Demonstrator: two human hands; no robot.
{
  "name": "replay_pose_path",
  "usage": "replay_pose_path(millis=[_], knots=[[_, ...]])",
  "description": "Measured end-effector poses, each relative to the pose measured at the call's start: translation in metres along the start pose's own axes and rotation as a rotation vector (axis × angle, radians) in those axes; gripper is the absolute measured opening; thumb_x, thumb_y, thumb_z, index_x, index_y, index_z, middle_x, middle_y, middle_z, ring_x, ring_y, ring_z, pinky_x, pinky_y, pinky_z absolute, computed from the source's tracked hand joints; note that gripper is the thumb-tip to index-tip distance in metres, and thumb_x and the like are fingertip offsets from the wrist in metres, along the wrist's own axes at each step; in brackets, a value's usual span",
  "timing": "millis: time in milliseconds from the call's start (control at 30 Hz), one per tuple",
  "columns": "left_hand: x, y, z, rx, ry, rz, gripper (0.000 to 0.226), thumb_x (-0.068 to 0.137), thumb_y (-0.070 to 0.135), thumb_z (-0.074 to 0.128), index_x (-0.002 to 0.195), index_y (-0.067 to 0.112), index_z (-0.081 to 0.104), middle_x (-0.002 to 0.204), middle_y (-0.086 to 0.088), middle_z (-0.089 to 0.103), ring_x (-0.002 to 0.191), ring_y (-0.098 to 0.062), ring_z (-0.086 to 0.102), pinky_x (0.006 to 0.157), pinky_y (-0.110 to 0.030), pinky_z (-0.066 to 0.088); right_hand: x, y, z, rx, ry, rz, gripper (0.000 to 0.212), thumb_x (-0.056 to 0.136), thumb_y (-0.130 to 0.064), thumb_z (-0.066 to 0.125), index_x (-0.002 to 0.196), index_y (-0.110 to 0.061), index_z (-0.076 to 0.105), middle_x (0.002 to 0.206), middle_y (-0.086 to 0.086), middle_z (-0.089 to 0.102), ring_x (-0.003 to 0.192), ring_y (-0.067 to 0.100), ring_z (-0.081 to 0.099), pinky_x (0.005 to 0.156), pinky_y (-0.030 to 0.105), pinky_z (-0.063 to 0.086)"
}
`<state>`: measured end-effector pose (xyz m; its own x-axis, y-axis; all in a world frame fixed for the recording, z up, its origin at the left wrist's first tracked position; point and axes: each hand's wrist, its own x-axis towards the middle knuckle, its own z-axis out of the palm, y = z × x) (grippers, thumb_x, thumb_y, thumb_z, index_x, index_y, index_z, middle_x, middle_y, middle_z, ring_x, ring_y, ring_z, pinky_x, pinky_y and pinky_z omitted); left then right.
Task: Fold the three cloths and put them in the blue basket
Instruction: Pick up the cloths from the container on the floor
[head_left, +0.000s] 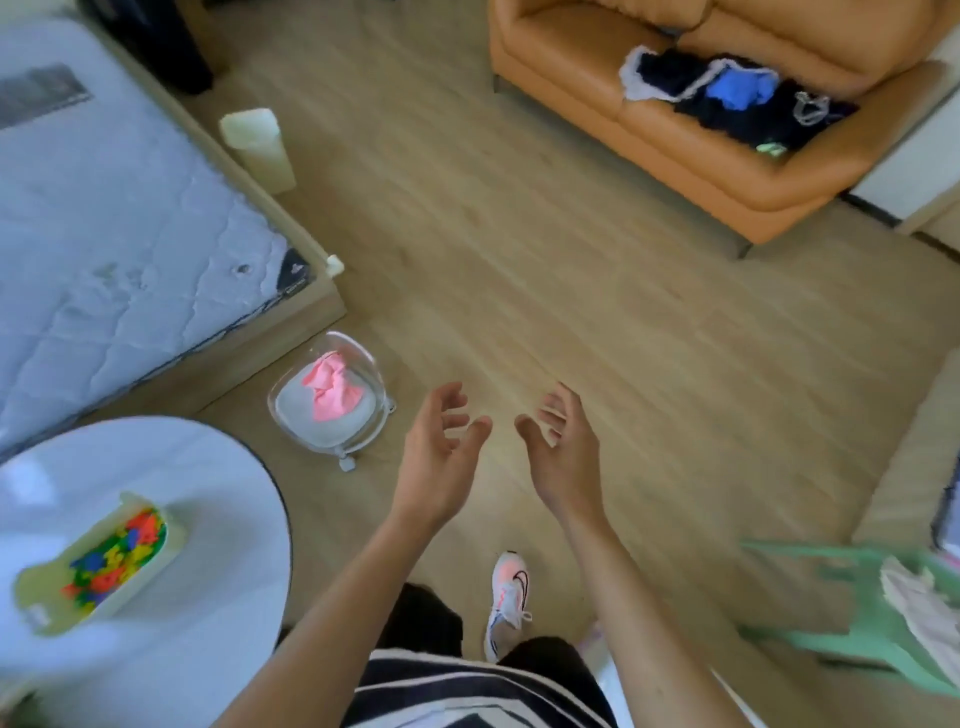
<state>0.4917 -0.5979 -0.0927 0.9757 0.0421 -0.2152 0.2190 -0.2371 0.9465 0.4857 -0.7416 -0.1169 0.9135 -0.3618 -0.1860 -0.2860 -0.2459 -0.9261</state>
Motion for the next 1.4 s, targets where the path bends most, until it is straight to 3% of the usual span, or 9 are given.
replay_pose_path(millis=[233,500,700,767,867,967,1067,1233,1400], knots=[[0.048,-0.023,-0.040,0.010,0.182,-0.122,0.041,0.095,0.026,0.063,0.133,0.022,0.050,0.123,0.007,0.060,0.109,-0.010,0.060,0.076,-0.009,0.046,0.064,-0.011,0.066,-0.060,-0.259,-0.037,0.056,0.091,-0.020,0.069,0.142,-0.015,0.047,0.131,0.004,0.060,0.115,0.012,0.062,0.103,0.034,0.049],[0.150,-0.082,-0.103,0.055,0.176,-0.277,0.033,0.092,0.033,0.063,0.122,0.021,0.060,0.118,0.006,0.066,0.105,-0.012,0.067,0.082,-0.023,0.051,0.122,-0.006,0.182,-0.163,-0.400,-0.009,0.054,0.091,-0.022,0.068,0.141,-0.018,0.048,0.133,0.003,0.060,0.113,0.010,0.063,0.101,0.033,0.050],[0.258,-0.165,-0.136,0.179,0.110,-0.447,0.037,0.095,0.030,0.061,0.127,0.012,0.060,0.118,-0.002,0.067,0.098,-0.014,0.064,0.067,-0.018,0.047,0.175,0.018,0.262,-0.190,-0.382,0.092,0.054,0.091,-0.022,0.067,0.141,-0.017,0.048,0.132,0.001,0.060,0.115,0.011,0.062,0.103,0.034,0.049],[0.297,-0.203,-0.142,0.231,0.072,-0.482,0.039,0.095,0.031,0.061,0.128,0.011,0.060,0.122,-0.004,0.067,0.102,-0.017,0.064,0.074,-0.027,0.052,0.196,0.033,0.291,-0.187,-0.381,0.120,0.054,0.091,-0.020,0.067,0.141,-0.016,0.048,0.132,0.002,0.060,0.115,0.012,0.062,0.103,0.035,0.049],[0.343,-0.257,-0.144,0.318,0.014,-0.519,0.041,0.095,0.033,0.060,0.130,0.010,0.060,0.131,-0.009,0.064,0.115,-0.024,0.063,0.096,-0.039,0.052,0.223,0.055,0.322,-0.179,-0.372,0.156,0.054,0.092,-0.019,0.067,0.142,-0.016,0.047,0.134,0.003,0.060,0.117,0.011,0.062,0.101,0.029,0.050],[0.387,-0.320,-0.140,0.439,-0.056,-0.544,0.040,0.096,0.033,0.059,0.129,0.012,0.061,0.137,-0.009,0.058,0.121,-0.027,0.057,0.097,-0.035,0.045,0.252,0.091,0.350,-0.149,-0.343,0.198,0.054,0.093,-0.016,0.067,0.142,-0.015,0.047,0.135,0.004,0.059,0.118,0.011,0.062,0.091,0.014,0.048],[0.424,-0.387,-0.133,0.534,-0.101,-0.564,0.041,0.096,0.035,0.058,0.130,0.013,0.062,0.140,-0.010,0.052,0.128,-0.029,0.049,0.103,-0.040,0.041,0.274,0.133,0.376,-0.130,-0.314,0.231,0.053,0.093,-0.014,0.066,0.142,-0.015,0.047,0.135,0.004,0.059,0.118,0.012,0.063,0.085,0.008,0.048],[0.470,-0.490,-0.118,0.762,-0.218,-0.576,0.051,0.094,0.042,0.055,0.139,0.020,0.055,0.151,-0.012,0.039,0.141,-0.032,0.030,0.116,-0.045,0.030,0.288,0.198,0.400,-0.133,-0.303,0.272,0.052,0.093,-0.014,0.066,0.142,-0.016,0.048,0.135,0.002,0.060,0.117,0.010,0.062,0.086,0.011,0.048],[0.510,-0.562,-0.100,0.850,-0.291,-0.612,0.055,0.091,0.050,0.053,0.144,0.036,0.048,0.161,-0.010,0.020,0.150,-0.037,0.010,0.118,-0.054,0.022,0.291,0.250,0.410,-0.146,-0.298,0.304,0.051,0.093,-0.017,0.065,0.141,-0.019,0.048,0.133,-0.003,0.060,0.118,0.006,0.061,0.090,0.017,0.050]])
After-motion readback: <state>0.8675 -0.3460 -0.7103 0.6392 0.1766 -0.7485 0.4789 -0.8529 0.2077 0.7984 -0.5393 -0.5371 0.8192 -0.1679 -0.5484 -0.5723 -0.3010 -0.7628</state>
